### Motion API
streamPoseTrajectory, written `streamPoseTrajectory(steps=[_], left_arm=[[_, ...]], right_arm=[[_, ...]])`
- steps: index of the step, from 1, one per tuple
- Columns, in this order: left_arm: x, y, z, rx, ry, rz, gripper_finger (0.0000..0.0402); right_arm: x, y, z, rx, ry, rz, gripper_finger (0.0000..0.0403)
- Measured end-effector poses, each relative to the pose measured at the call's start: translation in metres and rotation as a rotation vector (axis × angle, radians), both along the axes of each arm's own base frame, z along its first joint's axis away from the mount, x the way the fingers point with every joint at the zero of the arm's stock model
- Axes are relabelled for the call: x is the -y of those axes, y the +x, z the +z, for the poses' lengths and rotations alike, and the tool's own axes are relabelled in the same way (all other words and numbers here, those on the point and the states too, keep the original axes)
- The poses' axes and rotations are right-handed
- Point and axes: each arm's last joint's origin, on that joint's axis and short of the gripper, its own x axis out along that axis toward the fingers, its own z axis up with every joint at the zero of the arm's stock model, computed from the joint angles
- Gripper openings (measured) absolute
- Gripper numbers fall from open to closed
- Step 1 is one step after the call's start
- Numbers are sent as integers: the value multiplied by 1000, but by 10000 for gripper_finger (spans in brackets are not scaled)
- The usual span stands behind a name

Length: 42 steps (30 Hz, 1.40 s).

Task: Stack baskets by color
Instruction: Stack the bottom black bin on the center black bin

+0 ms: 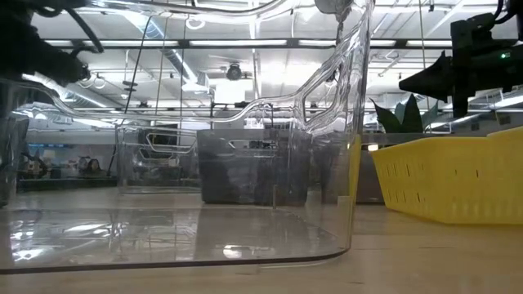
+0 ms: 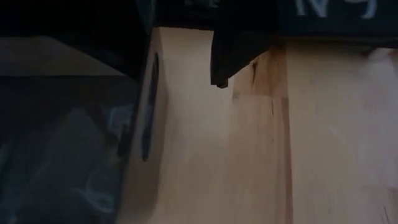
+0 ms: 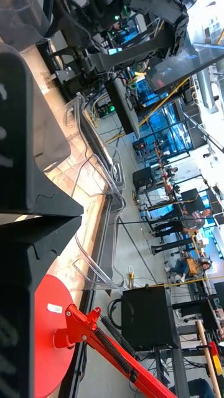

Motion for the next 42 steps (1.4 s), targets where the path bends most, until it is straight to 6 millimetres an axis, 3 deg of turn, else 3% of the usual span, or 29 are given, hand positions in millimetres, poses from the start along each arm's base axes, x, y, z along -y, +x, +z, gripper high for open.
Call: streamPoseTrajectory(steps=[10,17,25,31,42], left_arm=[[6,11,-13,-8,12,-1,92],[6,11,-13,-8,-3,-18,14],[1,2,-6,-64,4,-126,5],[-5,7,24,-49,44,-131,3],[-29,17,99,-4,305,-160,1]], right_arm=[[0,0,0,0,0,0,12],[0,0,0,0,0,0,12],[0,0,0,1,0,0,12],[0,0,0,0,0,0,12],[0,0,0,0,0,0,12]])
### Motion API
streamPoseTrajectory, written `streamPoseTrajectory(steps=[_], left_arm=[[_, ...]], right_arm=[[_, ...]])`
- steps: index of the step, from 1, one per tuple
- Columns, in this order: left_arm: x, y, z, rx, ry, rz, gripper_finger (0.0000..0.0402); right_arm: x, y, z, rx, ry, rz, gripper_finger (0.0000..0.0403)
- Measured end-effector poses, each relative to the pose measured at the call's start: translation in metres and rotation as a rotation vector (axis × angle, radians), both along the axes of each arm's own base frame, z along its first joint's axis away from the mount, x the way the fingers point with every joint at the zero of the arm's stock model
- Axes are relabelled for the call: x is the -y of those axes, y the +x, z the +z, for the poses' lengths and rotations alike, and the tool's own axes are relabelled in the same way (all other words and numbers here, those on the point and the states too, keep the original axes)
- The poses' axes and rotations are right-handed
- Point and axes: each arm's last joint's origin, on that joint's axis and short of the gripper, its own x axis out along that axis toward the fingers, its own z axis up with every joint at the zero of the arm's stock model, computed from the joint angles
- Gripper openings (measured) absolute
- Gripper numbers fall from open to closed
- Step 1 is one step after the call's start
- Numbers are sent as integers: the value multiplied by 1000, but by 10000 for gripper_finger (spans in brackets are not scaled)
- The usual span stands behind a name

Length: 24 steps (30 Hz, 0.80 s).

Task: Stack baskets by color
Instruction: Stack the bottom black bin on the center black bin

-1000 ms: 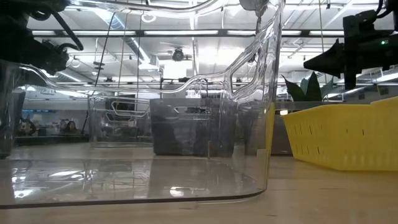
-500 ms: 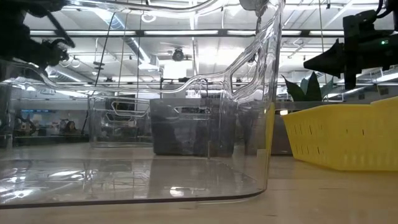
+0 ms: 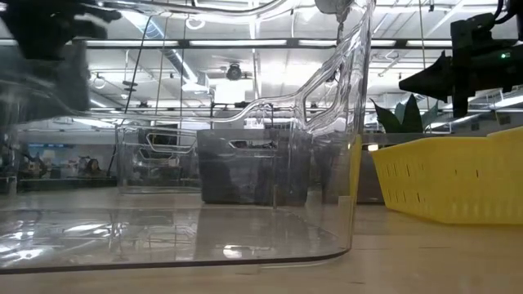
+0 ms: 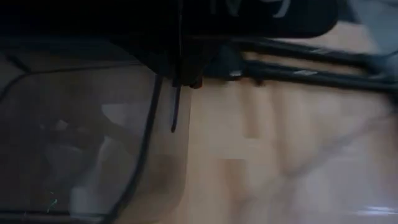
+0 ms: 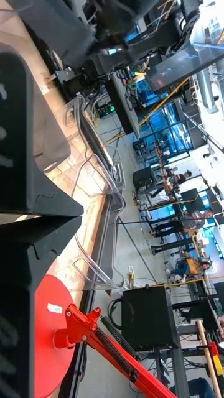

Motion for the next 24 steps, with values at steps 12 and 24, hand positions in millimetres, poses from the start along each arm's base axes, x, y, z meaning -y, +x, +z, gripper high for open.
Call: streamPoseTrajectory(steps=[12,24], left_arm=[[-36,11,39,167,247,-7,4],[-53,36,64,416,214,0,7]], right_arm=[[0,0,0,0,0,0,12],[0,0,0,0,0,0,12]])
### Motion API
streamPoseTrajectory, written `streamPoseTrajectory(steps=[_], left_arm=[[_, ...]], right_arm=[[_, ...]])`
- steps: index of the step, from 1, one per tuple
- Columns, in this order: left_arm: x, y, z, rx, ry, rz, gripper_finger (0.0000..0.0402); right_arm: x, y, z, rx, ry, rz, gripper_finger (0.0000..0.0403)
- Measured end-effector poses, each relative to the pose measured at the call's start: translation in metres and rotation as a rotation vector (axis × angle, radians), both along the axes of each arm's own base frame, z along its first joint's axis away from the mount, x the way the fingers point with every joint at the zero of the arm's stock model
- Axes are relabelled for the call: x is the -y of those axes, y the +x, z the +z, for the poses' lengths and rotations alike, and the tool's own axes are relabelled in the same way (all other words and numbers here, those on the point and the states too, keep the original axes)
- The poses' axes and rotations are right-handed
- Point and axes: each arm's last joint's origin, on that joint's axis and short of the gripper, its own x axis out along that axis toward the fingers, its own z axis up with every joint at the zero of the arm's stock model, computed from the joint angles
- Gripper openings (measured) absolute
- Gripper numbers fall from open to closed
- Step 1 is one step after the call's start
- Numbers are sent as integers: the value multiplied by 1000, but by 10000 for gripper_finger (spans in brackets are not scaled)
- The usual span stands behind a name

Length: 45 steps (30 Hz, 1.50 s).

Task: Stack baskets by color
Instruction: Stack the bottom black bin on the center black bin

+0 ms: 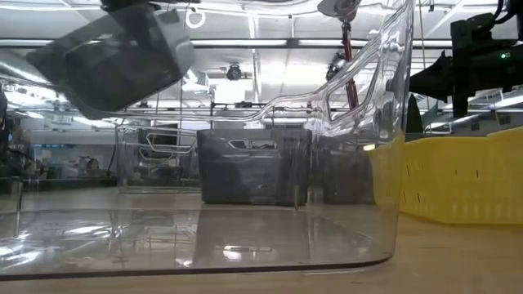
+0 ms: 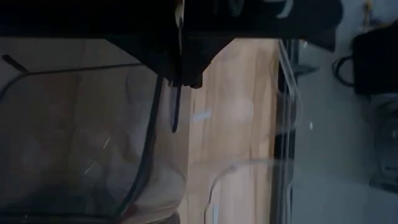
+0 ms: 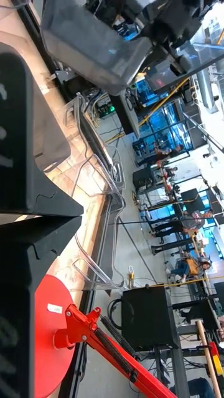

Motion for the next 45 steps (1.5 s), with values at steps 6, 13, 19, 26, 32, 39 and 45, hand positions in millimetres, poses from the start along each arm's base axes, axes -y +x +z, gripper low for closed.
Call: streamPoseTrajectory(steps=[6,13,19,26,32,39,45], left_arm=[[-6,21,7,200,-44,23,7],[-7,59,0,302,-25,-37,8],[-9,85,-23,235,-6,-55,8],[-22,112,-31,155,28,-65,5],[-35,135,-14,55,-9,-73,5],[-49,161,-28,-54,-50,-58,4],[-50,172,-48,-137,-49,-95,3]], right_arm=[[0,0,0,0,0,0,12],[0,0,0,2,0,0,12],[0,0,1,8,2,0,12],[0,0,1,8,2,0,12],[0,0,1,8,2,0,12],[0,0,1,8,2,0,12],[0,0,1,8,2,0,12]])
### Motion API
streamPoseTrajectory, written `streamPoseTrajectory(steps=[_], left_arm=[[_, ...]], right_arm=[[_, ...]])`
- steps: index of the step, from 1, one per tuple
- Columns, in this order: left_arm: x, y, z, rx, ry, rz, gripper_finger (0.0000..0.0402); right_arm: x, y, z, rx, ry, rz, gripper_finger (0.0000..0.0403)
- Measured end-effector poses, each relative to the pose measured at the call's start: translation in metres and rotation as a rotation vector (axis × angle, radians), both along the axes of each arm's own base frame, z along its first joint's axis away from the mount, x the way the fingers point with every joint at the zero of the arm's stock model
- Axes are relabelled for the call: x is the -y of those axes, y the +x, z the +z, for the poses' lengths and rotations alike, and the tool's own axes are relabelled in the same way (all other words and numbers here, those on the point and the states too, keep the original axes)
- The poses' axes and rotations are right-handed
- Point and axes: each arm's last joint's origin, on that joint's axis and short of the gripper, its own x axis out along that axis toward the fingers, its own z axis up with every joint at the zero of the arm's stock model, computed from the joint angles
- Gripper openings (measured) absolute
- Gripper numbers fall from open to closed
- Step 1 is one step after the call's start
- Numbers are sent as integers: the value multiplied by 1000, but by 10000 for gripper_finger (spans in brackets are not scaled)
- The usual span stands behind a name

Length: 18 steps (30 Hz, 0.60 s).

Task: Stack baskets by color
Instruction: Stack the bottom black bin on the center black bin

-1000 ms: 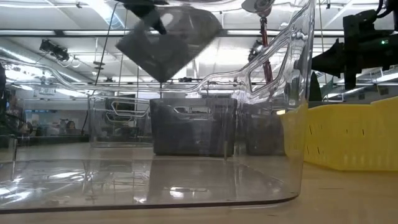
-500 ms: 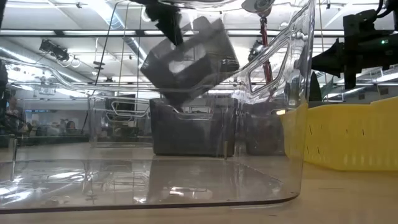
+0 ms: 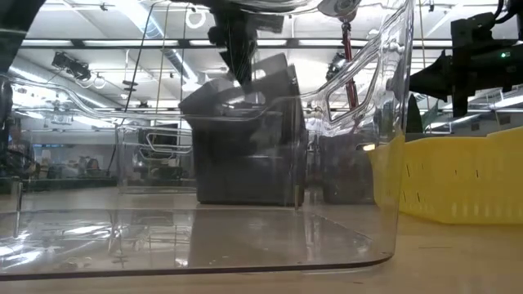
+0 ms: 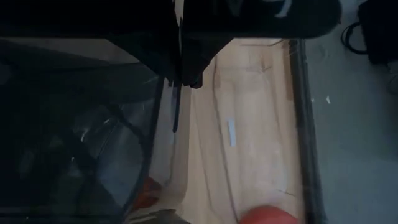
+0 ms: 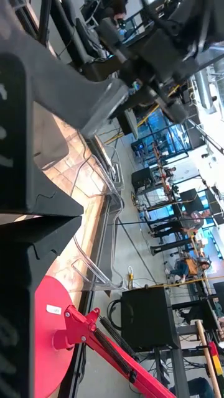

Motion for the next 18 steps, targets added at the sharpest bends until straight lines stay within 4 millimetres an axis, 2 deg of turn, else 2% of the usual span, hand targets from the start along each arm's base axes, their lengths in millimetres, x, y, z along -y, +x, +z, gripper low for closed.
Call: streamPoseTrajectory(steps=[11,18], left_arm=[[10,10,-24,-98,-104,-112,27],[10,11,-29,-133,-119,-159,50]], right_arm=[[0,0,0,0,0,0,12],[0,0,1,14,3,-1,12]])
